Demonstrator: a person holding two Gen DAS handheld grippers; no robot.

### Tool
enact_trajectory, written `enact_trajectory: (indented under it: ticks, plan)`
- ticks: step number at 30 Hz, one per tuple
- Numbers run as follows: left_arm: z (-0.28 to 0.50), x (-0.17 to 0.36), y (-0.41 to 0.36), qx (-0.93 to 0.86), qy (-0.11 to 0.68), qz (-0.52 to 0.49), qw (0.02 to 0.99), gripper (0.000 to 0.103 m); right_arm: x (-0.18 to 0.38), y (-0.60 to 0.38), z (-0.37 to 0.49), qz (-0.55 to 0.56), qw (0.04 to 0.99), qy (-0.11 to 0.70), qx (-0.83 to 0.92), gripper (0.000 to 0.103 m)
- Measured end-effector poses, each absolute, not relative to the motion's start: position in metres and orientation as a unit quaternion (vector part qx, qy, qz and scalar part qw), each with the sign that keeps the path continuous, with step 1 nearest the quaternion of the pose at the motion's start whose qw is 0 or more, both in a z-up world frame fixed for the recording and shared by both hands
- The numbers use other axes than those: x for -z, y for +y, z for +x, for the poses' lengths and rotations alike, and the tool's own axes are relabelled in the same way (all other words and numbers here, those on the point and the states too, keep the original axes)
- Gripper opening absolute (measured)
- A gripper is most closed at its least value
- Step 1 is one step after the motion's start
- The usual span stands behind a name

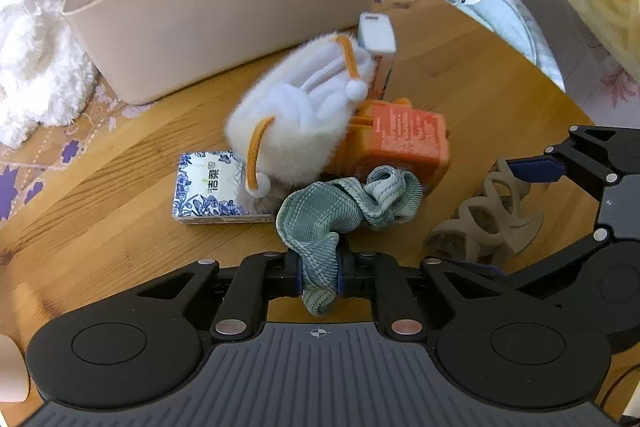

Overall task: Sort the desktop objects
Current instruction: 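Carry the cloth and clip over the basket and open both tools to drop them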

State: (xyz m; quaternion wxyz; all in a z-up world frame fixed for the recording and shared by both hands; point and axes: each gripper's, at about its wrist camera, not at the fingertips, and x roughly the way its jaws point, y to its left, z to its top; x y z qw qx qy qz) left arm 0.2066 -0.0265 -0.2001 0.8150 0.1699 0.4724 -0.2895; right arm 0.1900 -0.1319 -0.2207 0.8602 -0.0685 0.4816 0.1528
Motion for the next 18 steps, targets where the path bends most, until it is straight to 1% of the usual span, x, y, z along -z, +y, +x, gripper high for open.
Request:
enact_trajectory:
  ticks: [11,16,18]
  plan:
    - [0.194,0.17,-0.011,0.297,0.451,0.142,0.829,0.012,0.175,-0.167,0.198,-0.047,0.883,0.435,-0.168,0.085]
    - [0.193,0.145,0.0,0.301,0.435,0.122,0.84,0.012,0.145,-0.185,0.214,-0.058,0.899,0.401,-0.165,0.085]
    - [0.198,0.134,-0.001,0.305,0.421,0.129,0.844,0.012,0.133,-0.192,0.226,-0.059,0.904,0.391,-0.16,0.085]
